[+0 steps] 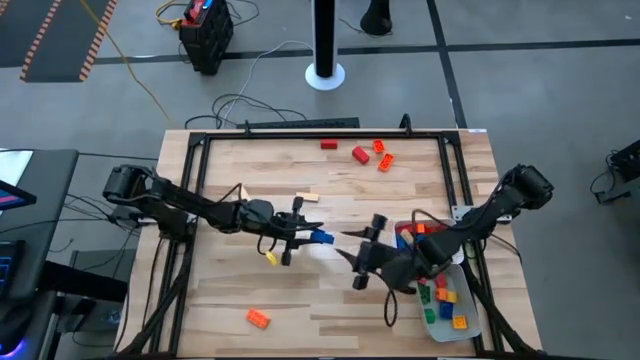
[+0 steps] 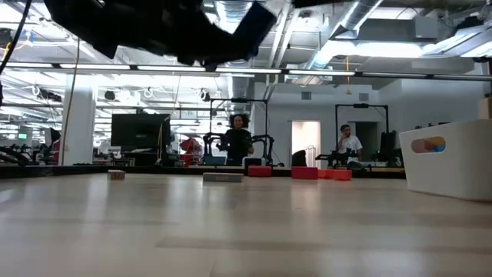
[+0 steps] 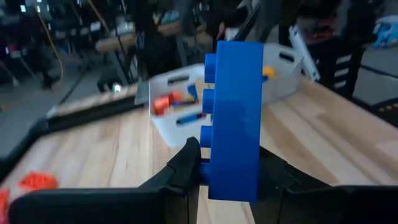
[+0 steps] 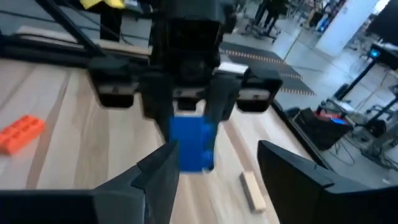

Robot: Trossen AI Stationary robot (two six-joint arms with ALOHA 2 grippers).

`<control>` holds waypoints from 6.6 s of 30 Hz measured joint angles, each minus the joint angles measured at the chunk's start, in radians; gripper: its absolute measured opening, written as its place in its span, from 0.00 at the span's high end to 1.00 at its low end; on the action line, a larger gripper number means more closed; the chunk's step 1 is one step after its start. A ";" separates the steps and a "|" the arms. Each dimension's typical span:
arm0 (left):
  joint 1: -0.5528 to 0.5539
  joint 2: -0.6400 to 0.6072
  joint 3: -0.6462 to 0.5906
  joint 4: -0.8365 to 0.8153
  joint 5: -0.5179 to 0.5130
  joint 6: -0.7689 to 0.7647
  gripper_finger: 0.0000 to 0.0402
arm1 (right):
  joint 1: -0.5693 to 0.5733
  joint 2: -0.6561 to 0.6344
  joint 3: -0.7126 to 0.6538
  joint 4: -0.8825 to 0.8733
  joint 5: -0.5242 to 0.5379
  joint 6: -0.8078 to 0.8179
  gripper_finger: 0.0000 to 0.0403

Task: Sort blocks by size
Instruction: Put the 8 stud blue game piece into the white bin, then put the 8 stud orange game piece into the white bin

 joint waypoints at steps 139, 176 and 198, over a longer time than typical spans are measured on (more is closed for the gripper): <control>0.256 -0.062 -0.025 -0.526 -0.171 0.063 0.42 | -0.978 0.531 0.353 -1.149 -0.269 -0.956 0.34; 0.256 -0.062 -0.026 -0.572 -0.170 0.068 0.42 | -0.965 0.531 0.206 -0.877 -0.252 -1.199 0.72; 0.269 -0.069 -0.025 -0.658 -0.217 0.073 0.46 | -0.777 0.313 0.453 -1.530 -0.884 -0.172 0.72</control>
